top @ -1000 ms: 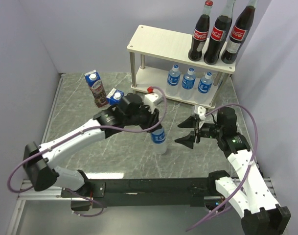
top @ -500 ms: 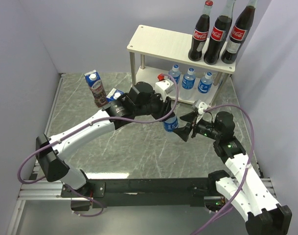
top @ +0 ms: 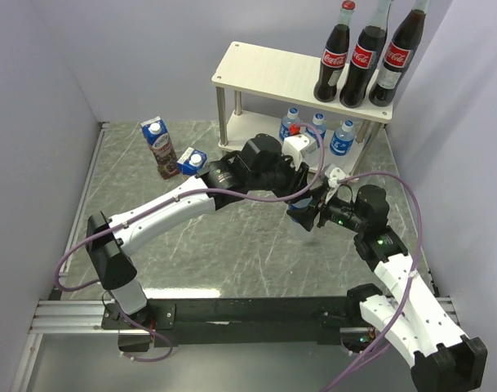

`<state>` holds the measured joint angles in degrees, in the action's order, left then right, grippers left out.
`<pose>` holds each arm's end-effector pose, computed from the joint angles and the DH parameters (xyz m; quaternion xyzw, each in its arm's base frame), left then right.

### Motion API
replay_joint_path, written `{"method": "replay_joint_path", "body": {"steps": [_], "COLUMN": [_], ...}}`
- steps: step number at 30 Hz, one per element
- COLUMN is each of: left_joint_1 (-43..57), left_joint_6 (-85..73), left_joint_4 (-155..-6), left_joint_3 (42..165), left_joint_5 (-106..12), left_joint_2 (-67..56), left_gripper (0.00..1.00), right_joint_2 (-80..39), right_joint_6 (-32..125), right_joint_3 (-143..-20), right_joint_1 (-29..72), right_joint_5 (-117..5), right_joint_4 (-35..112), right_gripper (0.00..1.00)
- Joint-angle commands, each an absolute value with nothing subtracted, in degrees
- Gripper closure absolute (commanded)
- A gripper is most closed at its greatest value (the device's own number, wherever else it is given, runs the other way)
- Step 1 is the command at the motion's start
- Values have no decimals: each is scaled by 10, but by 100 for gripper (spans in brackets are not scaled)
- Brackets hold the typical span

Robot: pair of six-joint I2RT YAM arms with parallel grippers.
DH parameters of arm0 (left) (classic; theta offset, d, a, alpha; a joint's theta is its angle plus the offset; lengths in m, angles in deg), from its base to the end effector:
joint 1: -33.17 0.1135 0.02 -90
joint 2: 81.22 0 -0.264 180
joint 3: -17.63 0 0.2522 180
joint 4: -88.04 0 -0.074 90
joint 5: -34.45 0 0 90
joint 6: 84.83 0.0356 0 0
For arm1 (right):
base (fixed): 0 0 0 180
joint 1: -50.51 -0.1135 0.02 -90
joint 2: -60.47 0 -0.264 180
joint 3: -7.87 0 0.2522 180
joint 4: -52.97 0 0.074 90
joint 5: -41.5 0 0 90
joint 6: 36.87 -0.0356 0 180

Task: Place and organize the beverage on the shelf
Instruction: Adjust the drink.

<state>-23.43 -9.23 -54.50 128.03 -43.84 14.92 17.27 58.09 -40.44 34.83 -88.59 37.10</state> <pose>0.2102 -0.3318 0.3952 0.3514 0.7546 -0.3873 0.3964 0.1654 0.0702 0.2978 -0.3447 0.6728 0.3188 0.5718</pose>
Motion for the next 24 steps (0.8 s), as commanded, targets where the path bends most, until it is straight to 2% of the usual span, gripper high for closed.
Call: {"method": "replay_joint_path", "body": {"steps": [1,2,3,6,9,10,12,13,16,20,24], "left_joint_1": [-239,-240,-240,-240,-240,-240,-240,-240,-240,-240,-240], "left_joint_6": [-102,-102,-103,-107,-115,-117,-120,-122,-111,-82,-60], "left_joint_4": [-613,-612,-612,-617,-632,-638,-659,-688,-732,-749,-799], "left_joint_3": [1345,1346,1348,1345,1333,1327,1295,1280,1225,1174,1058], "left_joint_5": [-425,-425,-425,-431,-450,-454,-482,-489,-518,-529,-528], "left_joint_2": [132,133,133,132,121,109,91,66,21,-19,-69], "left_gripper": [100,100,100,100,78,59,38,24,12,7,1], "right_joint_2": [172,170,168,166,169,170,170,170,170,172,171], "right_joint_6": [575,576,576,576,571,569,561,557,548,535,512], "right_joint_3": [-422,-425,-427,-436,-437,-439,-439,-441,-441,-445,-449], "right_joint_1": [343,343,343,344,347,348,353,356,365,375,399], "right_joint_5": [-875,-875,-875,-873,-876,-878,-880,-887,-897,-898,-895], "right_joint_4": [395,384,382,373,374,374,374,372,371,373,371], "right_gripper": [36,43,60,82,97,99,100,100,100,100,100]}}
